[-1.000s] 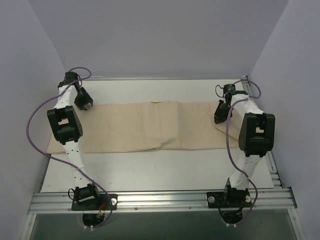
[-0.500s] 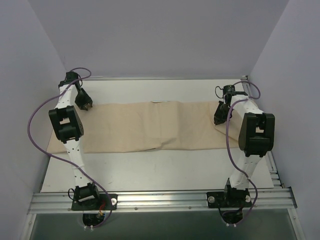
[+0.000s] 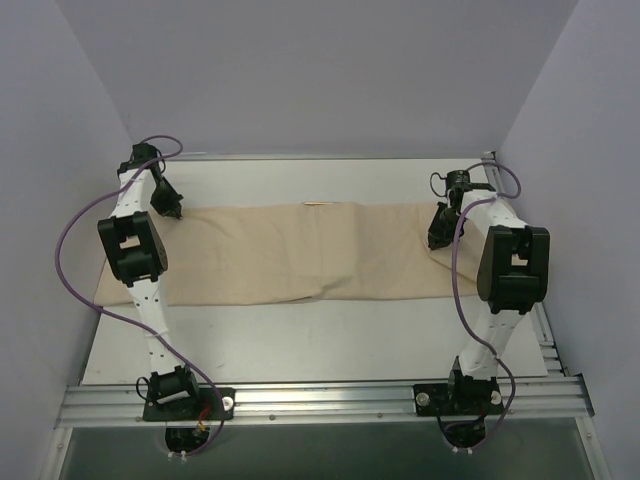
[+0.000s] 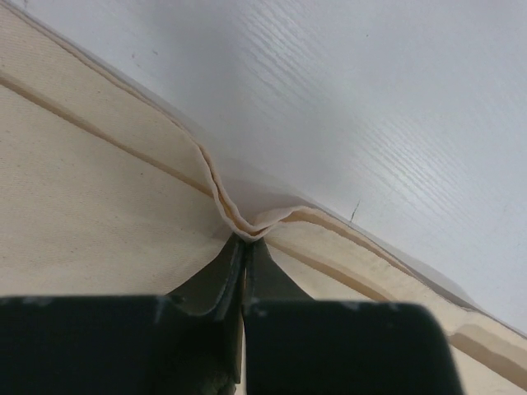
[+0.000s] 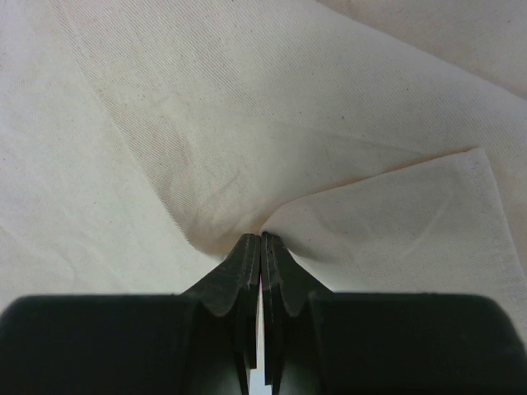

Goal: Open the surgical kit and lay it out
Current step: Open the surgical kit at the center of the board.

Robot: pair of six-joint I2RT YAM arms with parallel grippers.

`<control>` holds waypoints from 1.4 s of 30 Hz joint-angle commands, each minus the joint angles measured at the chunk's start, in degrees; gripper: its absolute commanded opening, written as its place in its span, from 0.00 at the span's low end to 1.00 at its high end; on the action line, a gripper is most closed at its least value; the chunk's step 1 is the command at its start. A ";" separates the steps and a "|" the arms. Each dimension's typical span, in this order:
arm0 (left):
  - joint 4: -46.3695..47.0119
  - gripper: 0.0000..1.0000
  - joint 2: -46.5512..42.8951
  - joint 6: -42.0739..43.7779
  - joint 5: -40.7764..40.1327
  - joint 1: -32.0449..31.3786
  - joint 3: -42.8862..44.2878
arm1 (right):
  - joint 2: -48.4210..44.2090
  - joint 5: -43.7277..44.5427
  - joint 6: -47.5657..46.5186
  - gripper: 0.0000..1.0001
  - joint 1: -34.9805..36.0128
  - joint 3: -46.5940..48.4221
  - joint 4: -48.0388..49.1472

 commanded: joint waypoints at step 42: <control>0.26 0.02 -4.20 -0.60 1.02 -0.41 -0.17 | -2.24 0.26 -0.26 0.00 0.68 1.04 -2.01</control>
